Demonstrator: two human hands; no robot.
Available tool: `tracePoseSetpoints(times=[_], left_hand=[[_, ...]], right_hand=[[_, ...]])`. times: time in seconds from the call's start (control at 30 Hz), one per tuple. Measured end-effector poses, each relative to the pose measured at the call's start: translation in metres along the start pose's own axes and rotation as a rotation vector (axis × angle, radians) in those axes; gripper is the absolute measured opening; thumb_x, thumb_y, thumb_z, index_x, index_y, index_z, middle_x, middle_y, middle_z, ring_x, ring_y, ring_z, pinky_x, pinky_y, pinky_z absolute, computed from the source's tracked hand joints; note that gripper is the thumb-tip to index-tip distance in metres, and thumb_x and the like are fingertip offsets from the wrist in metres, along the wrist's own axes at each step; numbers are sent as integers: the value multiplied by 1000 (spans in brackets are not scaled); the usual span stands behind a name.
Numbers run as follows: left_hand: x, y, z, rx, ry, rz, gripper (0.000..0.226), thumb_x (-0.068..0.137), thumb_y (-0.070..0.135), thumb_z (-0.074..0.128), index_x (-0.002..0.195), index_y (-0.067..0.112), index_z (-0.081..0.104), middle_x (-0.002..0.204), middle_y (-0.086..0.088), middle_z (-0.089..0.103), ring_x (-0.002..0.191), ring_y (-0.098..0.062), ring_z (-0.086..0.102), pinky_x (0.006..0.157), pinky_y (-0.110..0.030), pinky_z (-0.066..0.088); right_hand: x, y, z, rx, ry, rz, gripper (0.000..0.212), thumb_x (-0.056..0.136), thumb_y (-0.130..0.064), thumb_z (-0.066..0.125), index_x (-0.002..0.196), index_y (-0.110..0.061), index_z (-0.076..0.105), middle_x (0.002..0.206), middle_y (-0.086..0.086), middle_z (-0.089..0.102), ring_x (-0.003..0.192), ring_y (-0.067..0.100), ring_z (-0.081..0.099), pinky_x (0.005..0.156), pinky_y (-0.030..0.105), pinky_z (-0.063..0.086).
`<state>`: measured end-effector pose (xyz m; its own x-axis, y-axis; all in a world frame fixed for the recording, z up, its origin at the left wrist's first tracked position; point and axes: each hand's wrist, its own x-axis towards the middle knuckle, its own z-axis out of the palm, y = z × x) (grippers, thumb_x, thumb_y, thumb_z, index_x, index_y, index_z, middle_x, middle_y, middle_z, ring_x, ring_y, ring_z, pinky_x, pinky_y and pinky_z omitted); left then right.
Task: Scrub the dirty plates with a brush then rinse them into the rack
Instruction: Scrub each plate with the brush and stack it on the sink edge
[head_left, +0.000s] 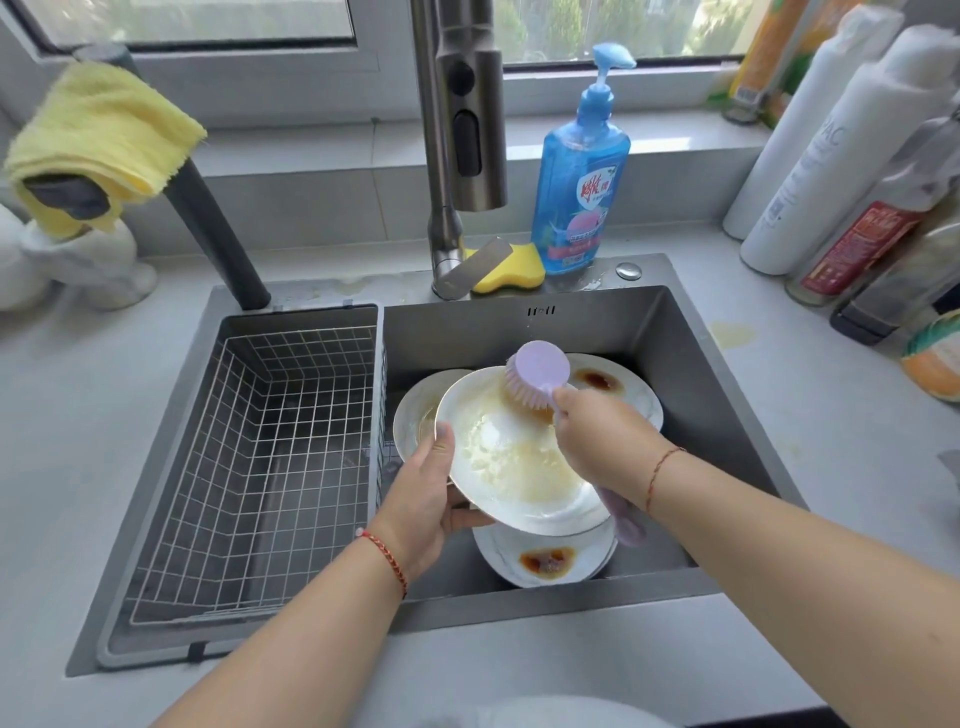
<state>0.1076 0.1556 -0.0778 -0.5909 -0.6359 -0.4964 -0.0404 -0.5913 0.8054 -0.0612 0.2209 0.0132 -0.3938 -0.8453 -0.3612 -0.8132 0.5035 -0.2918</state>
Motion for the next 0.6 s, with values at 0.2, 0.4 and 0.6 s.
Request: tracePoseSetpoints(times=[0.2, 0.4, 0.6], left_hand=[[-1, -1, 8, -7, 8, -22, 59, 94, 63, 36, 135, 26, 54, 120, -11, 71, 112, -36, 66, 85, -53, 57], [-3, 4, 6, -36, 28, 8, 52, 99, 55, 36, 137, 23, 51, 121, -8, 71, 111, -30, 68, 88, -56, 56], [-4, 13, -1, -37, 116, 90, 42, 103, 45, 38, 138, 25, 49, 122, -6, 70, 109, -30, 69, 82, -56, 58]], right_hand=[[-17, -18, 11, 99, -75, -172, 42, 101, -18, 30, 140, -26, 44, 80, 1, 55, 66, 16, 47, 62, 28, 36], [-11, -5, 5, -37, 52, -140, 41, 97, -15, 34, 138, -16, 40, 90, 6, 52, 74, 23, 48, 65, 33, 42], [-27, 17, -3, -280, -127, -15, 37, 97, -15, 40, 133, -9, 46, 94, 8, 51, 62, 16, 42, 53, 26, 36]])
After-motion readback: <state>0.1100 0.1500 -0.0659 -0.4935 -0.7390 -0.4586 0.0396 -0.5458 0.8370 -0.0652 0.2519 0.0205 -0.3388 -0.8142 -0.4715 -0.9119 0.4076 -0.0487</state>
